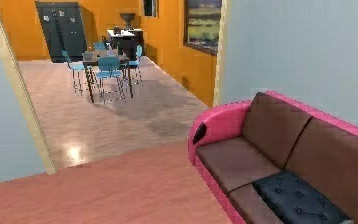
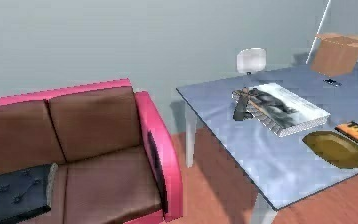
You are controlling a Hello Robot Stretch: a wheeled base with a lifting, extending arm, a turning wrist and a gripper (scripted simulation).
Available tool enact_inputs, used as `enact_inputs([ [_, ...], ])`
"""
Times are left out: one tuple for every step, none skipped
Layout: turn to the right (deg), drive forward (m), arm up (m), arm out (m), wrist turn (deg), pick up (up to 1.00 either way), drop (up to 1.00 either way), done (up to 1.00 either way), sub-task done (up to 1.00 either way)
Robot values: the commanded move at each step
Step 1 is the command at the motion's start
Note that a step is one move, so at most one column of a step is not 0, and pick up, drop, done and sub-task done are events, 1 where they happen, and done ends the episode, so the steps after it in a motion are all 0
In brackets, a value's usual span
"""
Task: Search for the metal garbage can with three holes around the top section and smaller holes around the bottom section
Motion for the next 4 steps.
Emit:
enact_inputs([
  [-3.0, 0.00, 0.00, 0.00, 0.0, 0.00, 0.00, 0.00, 0.00],
  [0.0, 0.75, 0.00, 0.00, 0.0, 0.00, 0.00, 0.00, 0.00],
  [-24.0, 0.00, 0.00, 0.00, 0.0, 0.00, 0.00, 0.00, 0.00],
  [0.0, 1.00, 0.00, 0.00, 0.0, 0.00, 0.00, 0.00, 0.00],
])
